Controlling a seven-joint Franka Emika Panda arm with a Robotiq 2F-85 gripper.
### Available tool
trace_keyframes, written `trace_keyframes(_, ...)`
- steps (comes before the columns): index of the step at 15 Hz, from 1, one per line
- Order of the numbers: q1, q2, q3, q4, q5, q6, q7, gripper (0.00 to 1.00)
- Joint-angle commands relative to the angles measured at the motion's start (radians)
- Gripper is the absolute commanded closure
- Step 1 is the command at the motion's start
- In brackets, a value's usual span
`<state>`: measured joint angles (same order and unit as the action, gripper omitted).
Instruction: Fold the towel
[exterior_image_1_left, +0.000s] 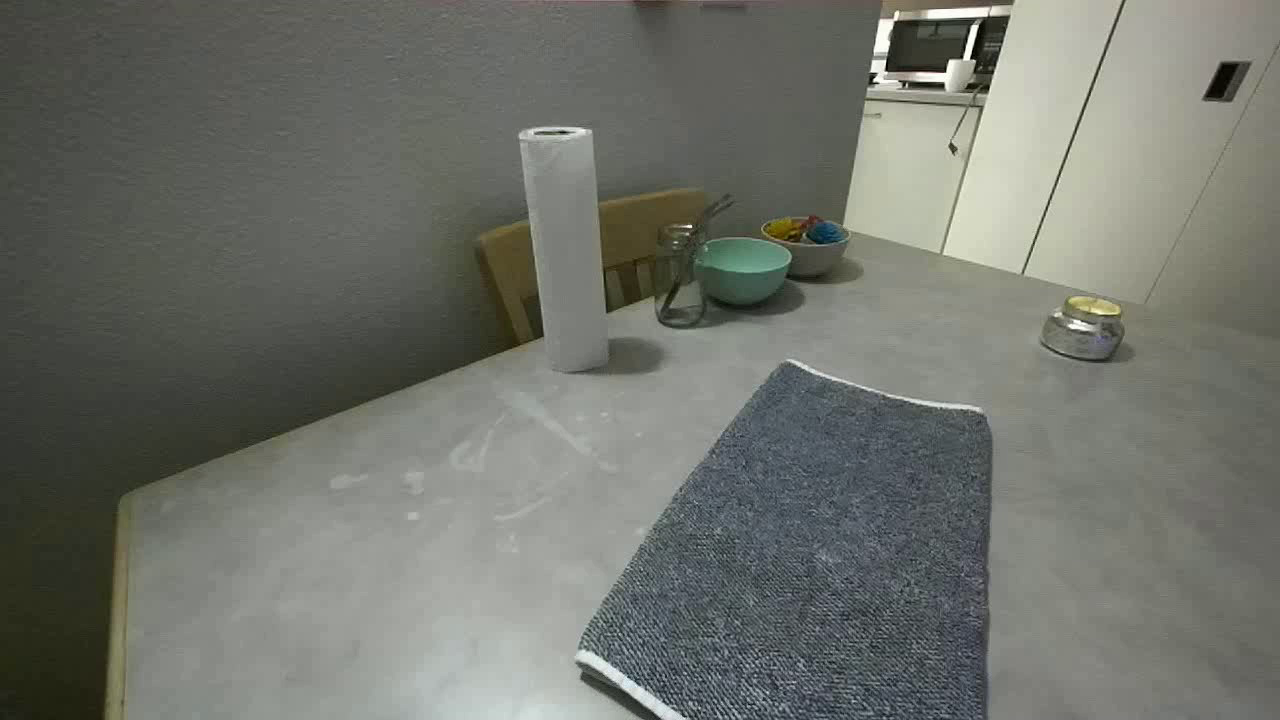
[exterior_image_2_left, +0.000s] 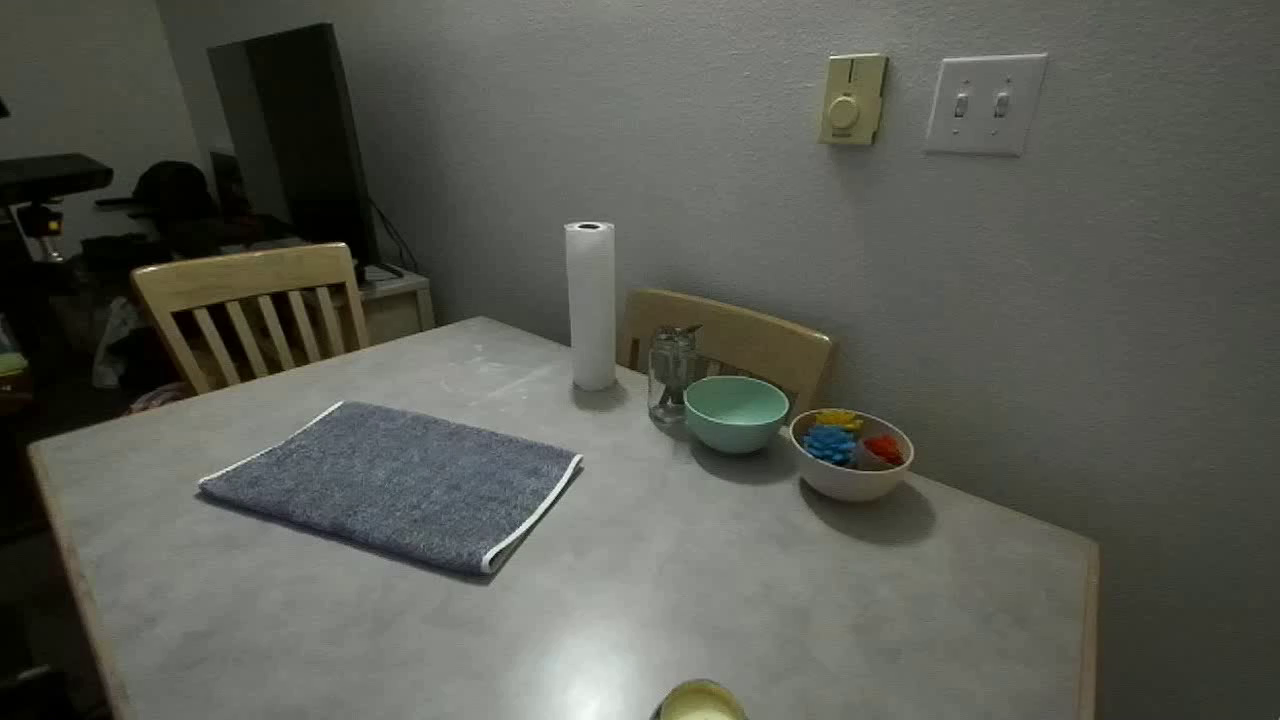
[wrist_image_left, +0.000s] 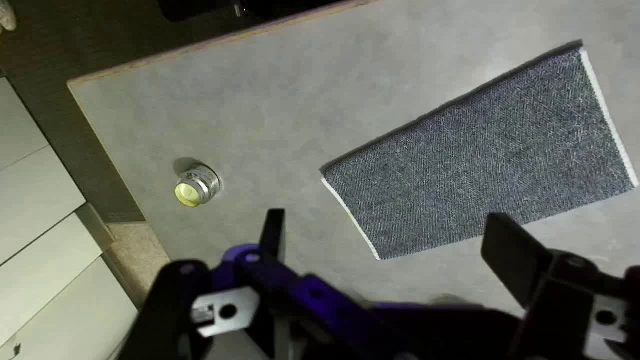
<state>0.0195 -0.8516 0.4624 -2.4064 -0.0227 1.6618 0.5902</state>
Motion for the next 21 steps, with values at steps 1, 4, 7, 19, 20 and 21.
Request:
trace_keyframes(1, 0.019, 0.008, -0.012, 0.002, -0.012, -0.002, 0.012, 0.0)
trace_keyframes(4, 0.02, 0.008, -0.012, 0.002, -0.012, -0.002, 0.012, 0.0)
trace_keyframes(7, 0.021, 0.008, -0.012, 0.002, -0.012, -0.002, 0.012, 0.0)
trace_keyframes(19, 0.01, 0.025, -0.111, -0.186, -0.001, 0.321, -0.031, 0.0)
trace_keyframes(20, 0.016, 0.032, -0.135, -0.217, 0.009, 0.361, -0.051, 0.0)
trace_keyframes(21, 0.017, 0.04, -0.151, -0.241, 0.012, 0.394, -0.07, 0.0)
